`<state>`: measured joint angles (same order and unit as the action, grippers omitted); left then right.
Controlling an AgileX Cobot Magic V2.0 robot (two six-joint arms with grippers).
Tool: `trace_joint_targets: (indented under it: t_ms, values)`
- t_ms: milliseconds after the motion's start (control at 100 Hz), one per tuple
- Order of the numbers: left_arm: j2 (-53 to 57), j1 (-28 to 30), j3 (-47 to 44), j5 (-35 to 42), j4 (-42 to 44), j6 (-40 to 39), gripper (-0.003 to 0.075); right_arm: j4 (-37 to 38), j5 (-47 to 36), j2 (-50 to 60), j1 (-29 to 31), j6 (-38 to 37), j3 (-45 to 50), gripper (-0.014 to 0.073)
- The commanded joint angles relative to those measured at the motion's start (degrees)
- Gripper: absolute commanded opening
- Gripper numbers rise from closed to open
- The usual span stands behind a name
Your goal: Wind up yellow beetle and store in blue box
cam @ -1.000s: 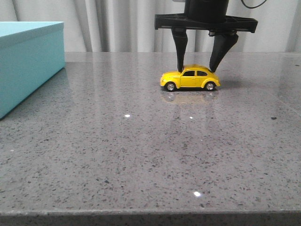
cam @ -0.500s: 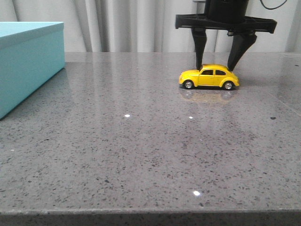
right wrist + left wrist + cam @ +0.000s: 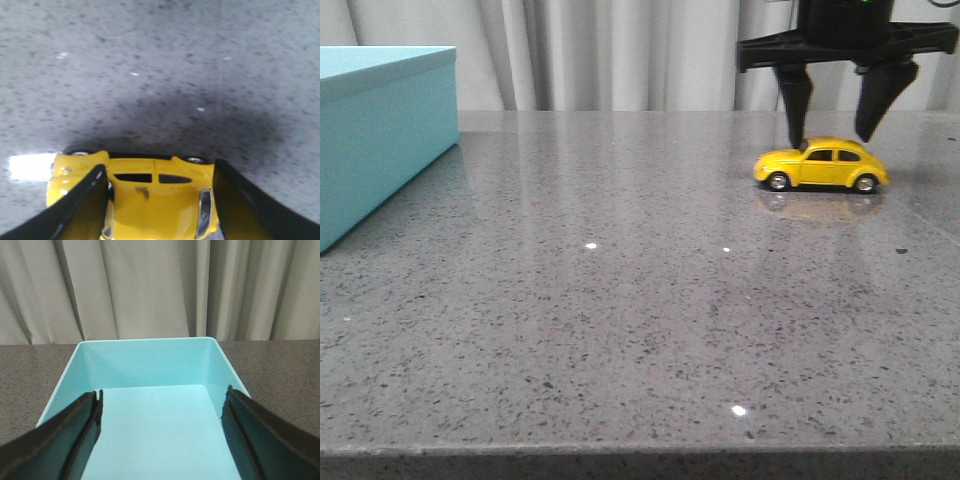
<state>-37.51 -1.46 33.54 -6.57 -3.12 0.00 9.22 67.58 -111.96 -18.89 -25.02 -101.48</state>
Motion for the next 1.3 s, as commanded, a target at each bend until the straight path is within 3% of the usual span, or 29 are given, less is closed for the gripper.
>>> trace_joint_targets:
  t_ms: [0,230,600,1290]
  values:
    - [-0.2,-0.4,2.1,4.8,-0.4,0.0,0.0491,3.5,8.6,3.5,2.0,1.5,0.8,0.0454]
    - [-0.2,-0.4,2.1,4.8,-0.4,0.0,0.0491,3.3,8.6,8.1,4.1,2.1,1.7,0.0454]
    - [-0.2,-0.4,2.1,4.8,-0.4,0.0,0.0491,2.9,4.8,21.2,0.8,3.4,1.9,0.0454]
    - [-0.4,-0.4,2.0,4.8,-1.2,0.0,0.0491,2.1,-8.8,34.7,-2.9,3.5,15.6,0.0454]
